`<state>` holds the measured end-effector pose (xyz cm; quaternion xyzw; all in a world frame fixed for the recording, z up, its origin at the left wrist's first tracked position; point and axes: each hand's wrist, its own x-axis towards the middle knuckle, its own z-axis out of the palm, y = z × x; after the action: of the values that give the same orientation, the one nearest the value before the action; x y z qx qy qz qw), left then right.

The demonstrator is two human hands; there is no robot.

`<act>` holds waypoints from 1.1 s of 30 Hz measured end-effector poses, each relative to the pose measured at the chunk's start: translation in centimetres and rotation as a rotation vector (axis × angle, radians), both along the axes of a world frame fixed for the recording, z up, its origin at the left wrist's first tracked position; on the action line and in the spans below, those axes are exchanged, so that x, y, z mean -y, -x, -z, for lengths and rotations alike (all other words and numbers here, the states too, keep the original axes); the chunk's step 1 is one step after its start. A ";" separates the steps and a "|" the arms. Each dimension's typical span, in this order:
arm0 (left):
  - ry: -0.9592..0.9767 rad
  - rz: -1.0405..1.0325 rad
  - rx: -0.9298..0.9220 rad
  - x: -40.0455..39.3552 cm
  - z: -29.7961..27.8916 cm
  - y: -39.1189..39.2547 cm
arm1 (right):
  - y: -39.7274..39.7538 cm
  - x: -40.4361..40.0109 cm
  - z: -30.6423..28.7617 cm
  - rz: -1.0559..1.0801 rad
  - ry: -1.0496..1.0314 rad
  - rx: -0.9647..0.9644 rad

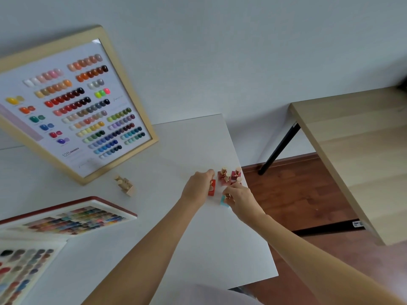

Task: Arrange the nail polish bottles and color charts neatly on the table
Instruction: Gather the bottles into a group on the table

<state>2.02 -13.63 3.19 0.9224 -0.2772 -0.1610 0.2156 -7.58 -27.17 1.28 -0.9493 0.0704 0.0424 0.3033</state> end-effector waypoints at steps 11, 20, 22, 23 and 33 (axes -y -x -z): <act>-0.027 0.019 0.050 -0.1 0.7 0.3 | 0.3 0.6 -0.8 -0.063 0.016 -0.070; 0.256 -0.246 0.062 -3.5 0.9 0.7 | -1.3 0.4 -3.9 -0.073 0.043 0.134; 0.362 -0.370 0.159 -5.2 0.8 0.9 | -3.0 -0.4 -4.8 -0.081 0.004 0.191; 0.407 -0.435 0.203 -6.1 0.8 1.0 | -3.9 -0.9 -5.2 -0.088 -0.016 0.212; 0.564 -1.052 0.292 -10.5 2.2 -1.3 | -14.0 -9.1 -5.6 -0.356 -0.046 0.238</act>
<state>3.32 -3.16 1.02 0.8555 0.1565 0.1747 0.4617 6.45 -18.03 6.89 -0.9378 -0.1358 -0.0153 0.3190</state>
